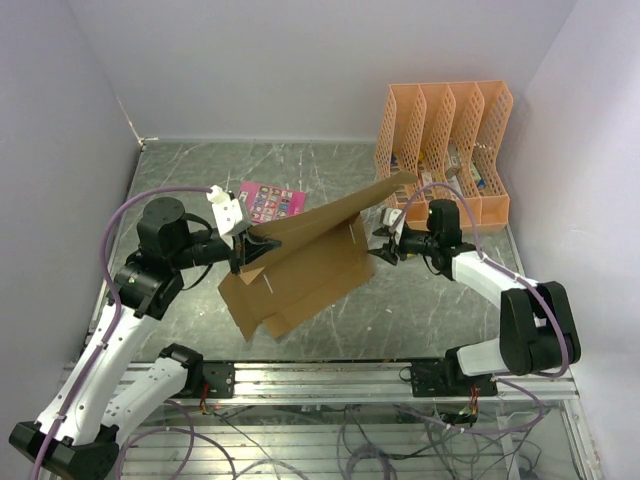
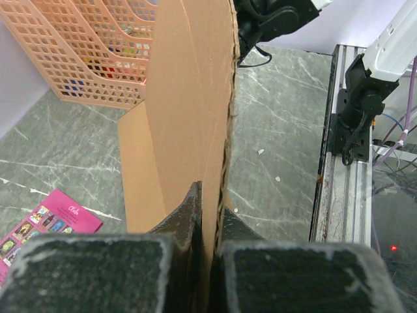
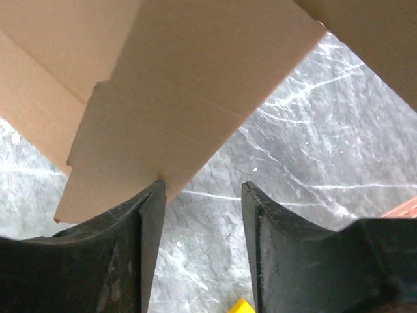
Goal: Fold the paper box
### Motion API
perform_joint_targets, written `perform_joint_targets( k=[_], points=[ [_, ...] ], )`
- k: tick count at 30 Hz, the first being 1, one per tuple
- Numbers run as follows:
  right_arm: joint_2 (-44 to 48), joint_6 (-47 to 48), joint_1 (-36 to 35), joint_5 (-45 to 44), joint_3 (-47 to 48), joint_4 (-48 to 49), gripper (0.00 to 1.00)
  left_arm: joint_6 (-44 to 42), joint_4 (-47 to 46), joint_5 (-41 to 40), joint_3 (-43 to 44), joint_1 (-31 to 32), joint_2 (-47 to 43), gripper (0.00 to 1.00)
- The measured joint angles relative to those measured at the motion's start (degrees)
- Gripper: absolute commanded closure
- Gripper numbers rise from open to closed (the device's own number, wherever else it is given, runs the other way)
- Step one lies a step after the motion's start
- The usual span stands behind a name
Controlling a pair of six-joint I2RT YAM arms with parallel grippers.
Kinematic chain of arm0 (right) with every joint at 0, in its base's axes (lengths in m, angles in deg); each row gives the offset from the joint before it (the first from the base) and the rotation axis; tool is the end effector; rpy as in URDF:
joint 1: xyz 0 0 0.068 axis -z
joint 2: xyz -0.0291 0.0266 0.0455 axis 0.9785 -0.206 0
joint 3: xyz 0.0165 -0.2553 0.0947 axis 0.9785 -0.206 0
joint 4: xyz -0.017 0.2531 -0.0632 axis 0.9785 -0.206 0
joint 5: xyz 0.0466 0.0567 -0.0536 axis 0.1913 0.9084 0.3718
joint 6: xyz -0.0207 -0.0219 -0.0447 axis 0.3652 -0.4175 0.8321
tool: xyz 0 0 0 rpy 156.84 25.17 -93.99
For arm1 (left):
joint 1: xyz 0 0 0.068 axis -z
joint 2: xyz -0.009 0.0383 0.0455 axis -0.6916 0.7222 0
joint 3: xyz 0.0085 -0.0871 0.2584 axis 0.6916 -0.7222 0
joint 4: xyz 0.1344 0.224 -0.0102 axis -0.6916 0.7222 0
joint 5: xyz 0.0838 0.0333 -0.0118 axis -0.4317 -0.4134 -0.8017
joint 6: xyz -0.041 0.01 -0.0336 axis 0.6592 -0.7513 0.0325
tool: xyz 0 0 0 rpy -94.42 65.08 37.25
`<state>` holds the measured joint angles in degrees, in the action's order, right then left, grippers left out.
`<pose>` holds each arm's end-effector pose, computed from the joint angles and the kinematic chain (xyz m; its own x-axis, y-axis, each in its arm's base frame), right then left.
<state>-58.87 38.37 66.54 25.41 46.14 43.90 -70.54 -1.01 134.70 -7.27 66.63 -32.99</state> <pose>0.2635 0.0825 0.2001 0.1273 -0.4314 -0.8931 -0.9363 0.2448 -0.2517 0.1389 -0.0872 0.3840 -0.0114 0.1191 -0.9928 0.9469 0.3204 0.0276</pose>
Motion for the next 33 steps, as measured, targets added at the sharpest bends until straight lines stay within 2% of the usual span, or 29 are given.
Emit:
perform_joint_targets(
  k=[10, 15, 20, 28, 31, 33],
  points=[
    [-2.1, -24.1, 0.0, 1.5, -3.7, 18.6, 0.39, 0.5, -0.1, 0.0, 0.0, 0.0, -0.3, 0.93],
    [-3.1, -32.4, 0.0, 1.8, -7.1, 25.9, 0.41, 1.0, -0.9, 1.0, -0.9, 0.0, -1.1, 0.93],
    [-3.8, -35.8, -0.5, 2.0, -10.6, 32.1, 0.47, 1.5, -1.7, 3.5, -1.8, 0.0, -1.6, 0.93],
    [2.1, -37.3, -1.0, 0.5, -17.2, 37.2, 0.45, 0.7, -0.3, 6.4, -1.8, 0.0, -2.7, 0.93],
    [4.5, -37.4, -1.1, 0.0, -18.3, 38.4, 0.5, 0.7, 0.0, 7.3, -2.1, 0.0, -3.6, 0.93],
    [5.1, -37.5, -1.2, -0.1, -18.8, 39.4, 0.57, 0.7, 0.3, 7.7, -2.5, 0.0, -4.3, 0.93]
  ],
)
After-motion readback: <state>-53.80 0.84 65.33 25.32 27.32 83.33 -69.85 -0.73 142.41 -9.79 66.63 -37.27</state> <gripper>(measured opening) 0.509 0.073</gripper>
